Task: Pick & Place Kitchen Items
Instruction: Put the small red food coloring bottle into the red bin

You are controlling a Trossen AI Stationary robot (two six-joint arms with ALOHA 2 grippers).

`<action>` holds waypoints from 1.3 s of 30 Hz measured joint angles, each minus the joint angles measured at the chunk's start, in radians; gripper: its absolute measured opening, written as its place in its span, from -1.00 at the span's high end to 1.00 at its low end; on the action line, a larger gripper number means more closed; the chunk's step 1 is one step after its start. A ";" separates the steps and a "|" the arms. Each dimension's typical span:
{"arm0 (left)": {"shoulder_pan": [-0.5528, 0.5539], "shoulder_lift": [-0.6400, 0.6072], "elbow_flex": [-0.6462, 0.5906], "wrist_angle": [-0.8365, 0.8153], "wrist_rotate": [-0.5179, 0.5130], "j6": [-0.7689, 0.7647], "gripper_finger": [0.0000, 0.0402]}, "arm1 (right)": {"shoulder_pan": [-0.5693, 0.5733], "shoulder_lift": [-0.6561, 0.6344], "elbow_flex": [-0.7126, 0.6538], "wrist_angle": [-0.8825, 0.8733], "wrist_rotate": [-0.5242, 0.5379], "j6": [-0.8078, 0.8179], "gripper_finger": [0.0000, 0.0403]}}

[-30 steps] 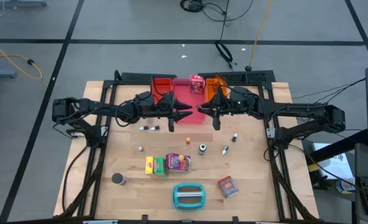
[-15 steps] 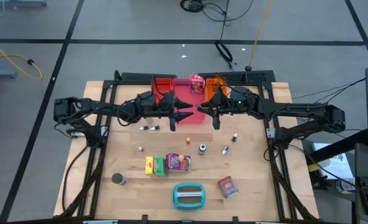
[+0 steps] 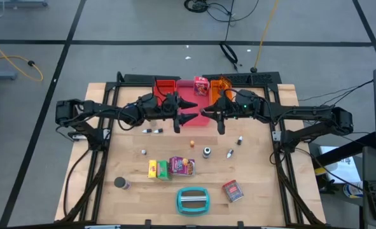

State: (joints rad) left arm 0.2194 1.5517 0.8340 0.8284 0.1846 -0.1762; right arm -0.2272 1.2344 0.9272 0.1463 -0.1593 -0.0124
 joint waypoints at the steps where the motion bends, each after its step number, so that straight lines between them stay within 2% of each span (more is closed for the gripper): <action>1: -0.006 0.000 0.007 -0.009 0.001 0.004 -0.17 | 0.000 0.003 0.000 0.001 0.000 0.000 0.72; 9: -0.024 0.096 0.109 -0.058 0.003 0.040 -0.17 | 0.000 0.004 0.000 -0.009 0.002 0.001 0.72; 19: -0.016 0.105 0.120 -0.072 0.017 0.051 -0.16 | -0.001 0.004 0.001 0.001 0.001 -0.013 0.72; 23: -0.016 0.105 0.119 -0.089 0.019 0.052 -0.03 | 0.000 0.003 0.001 0.000 0.000 -0.015 0.72; 31: -0.012 0.105 0.119 -0.094 0.054 0.072 0.48 | 0.000 0.002 0.001 -0.010 -0.004 -0.012 0.72; 35: -0.007 0.104 0.119 -0.095 0.070 0.070 0.50 | 0.000 0.002 0.001 -0.015 -0.003 -0.010 0.72; 39: -0.003 0.104 0.119 -0.096 0.076 0.062 0.37 | 0.000 0.002 0.001 -0.023 0.000 -0.008 0.72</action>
State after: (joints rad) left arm 0.2165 1.6554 0.9535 0.7328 0.2607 -0.1144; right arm -0.2272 1.2366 0.9283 0.1233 -0.1588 -0.0203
